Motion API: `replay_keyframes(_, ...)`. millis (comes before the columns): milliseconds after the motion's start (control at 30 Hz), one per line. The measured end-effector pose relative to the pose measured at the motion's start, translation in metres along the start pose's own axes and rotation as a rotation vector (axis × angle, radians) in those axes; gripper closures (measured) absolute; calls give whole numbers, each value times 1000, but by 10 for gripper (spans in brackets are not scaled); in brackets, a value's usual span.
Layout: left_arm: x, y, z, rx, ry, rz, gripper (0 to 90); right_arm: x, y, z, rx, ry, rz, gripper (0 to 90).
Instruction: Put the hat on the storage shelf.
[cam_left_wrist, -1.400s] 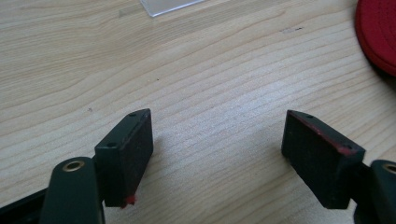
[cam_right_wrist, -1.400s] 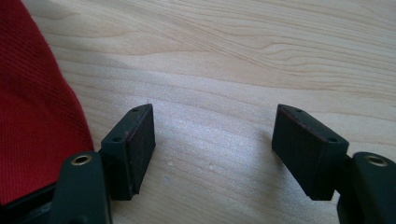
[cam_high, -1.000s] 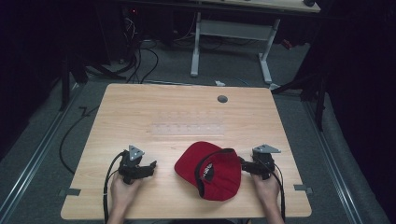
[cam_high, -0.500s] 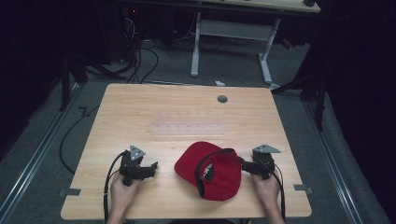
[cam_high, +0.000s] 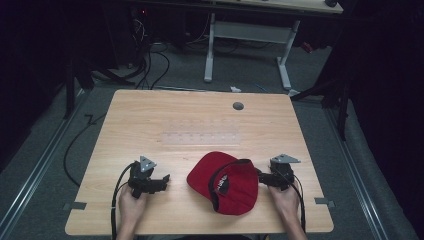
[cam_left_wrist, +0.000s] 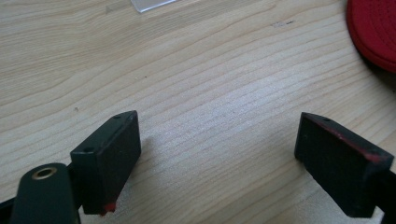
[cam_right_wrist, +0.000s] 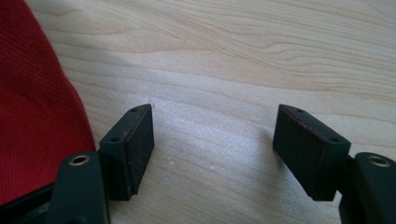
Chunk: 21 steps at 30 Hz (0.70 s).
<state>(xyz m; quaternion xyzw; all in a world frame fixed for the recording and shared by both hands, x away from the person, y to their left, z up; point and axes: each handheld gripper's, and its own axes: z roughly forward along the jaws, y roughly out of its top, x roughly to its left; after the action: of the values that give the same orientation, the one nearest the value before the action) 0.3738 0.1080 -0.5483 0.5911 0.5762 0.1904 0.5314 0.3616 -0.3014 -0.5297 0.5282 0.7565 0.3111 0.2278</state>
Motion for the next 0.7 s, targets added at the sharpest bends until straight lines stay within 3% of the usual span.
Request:
replay_keyframes(133,0,0,0,0,-1,0,149,-2,4,-1,15,18,17,361)
replay_keyframes(467,0,0,0,1,-1,0,149,3,8,-24,-78,89,38,401)
replay_keyframes(700,0,0,0,1,-1,0,149,9,10,-40,-119,124,10,384)
